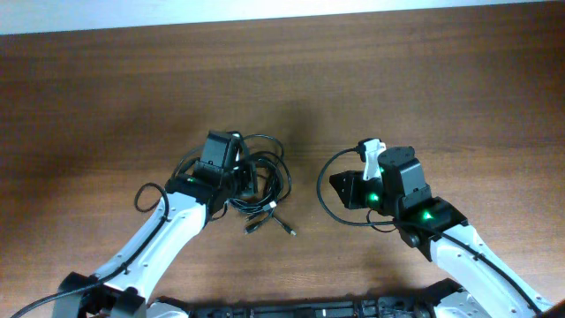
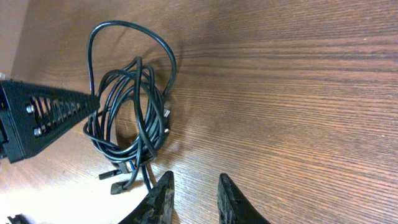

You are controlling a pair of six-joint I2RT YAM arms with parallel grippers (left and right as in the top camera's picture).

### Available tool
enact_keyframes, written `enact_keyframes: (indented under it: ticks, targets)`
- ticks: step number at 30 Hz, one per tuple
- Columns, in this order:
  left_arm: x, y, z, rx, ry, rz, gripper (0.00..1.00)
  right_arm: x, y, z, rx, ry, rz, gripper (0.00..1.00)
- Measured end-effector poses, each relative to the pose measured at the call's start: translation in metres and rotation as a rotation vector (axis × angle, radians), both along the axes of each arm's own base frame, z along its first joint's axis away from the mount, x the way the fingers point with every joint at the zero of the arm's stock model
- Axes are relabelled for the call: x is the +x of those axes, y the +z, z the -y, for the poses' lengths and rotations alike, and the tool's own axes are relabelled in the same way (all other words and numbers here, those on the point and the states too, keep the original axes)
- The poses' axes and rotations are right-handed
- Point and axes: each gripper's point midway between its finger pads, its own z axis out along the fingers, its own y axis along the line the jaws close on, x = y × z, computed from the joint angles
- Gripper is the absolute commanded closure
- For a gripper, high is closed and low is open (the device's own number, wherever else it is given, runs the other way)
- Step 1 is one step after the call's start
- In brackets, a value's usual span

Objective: Untangle cables

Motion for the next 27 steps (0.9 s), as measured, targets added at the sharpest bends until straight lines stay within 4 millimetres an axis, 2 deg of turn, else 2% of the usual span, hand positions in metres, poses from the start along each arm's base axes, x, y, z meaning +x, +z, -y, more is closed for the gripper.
enact_keyframes:
  ticks: [6,10,13,15,17,19,21,23,24,25,26,27]
  targets:
    - [0.014,0.007,-0.001,0.155,-0.252,0.128,0.45,0.0,0.0,0.0,0.0,-0.001,0.0,0.77]
    - [0.019,0.001,0.001,0.212,-0.349,0.15,0.48,0.0,0.0,0.0,0.0,-0.001,0.0,0.77]
    - [0.023,-0.015,0.002,0.228,-0.37,0.134,0.59,0.0,0.0,0.0,0.0,-0.001,0.0,0.77]
    - [0.024,-0.028,0.002,0.236,-0.375,0.108,0.69,0.0,0.0,0.0,0.0,0.0,-0.001,0.77]
    - [0.023,-0.035,0.002,0.242,-0.382,0.092,0.89,0.0,0.0,0.0,0.0,0.0,0.0,0.77]
    - [0.026,-0.033,0.002,0.246,-0.386,0.107,1.0,0.0,0.0,0.0,0.0,0.0,0.0,0.77]
    - [0.025,-0.033,0.002,0.249,-0.39,0.101,1.0,0.0,0.0,0.0,0.0,-0.001,0.0,0.77]
    - [0.023,-0.024,0.001,0.248,-0.386,0.086,1.0,0.0,0.0,0.0,0.0,0.0,0.0,0.76]
    - [0.024,-0.013,0.001,0.243,-0.378,0.094,1.0,0.0,0.0,0.0,0.002,0.002,-0.002,0.74]
    - [0.026,0.003,0.002,0.233,-0.364,0.117,1.0,-0.002,0.0,-0.002,0.01,0.01,-0.005,0.69]
    - [0.031,0.028,0.004,0.211,-0.338,0.166,1.0,-0.003,0.001,-0.004,0.021,0.022,-0.009,0.66]
    - [0.033,0.051,0.005,0.185,-0.307,0.211,1.0,-0.006,0.003,-0.008,0.042,0.043,-0.017,0.58]
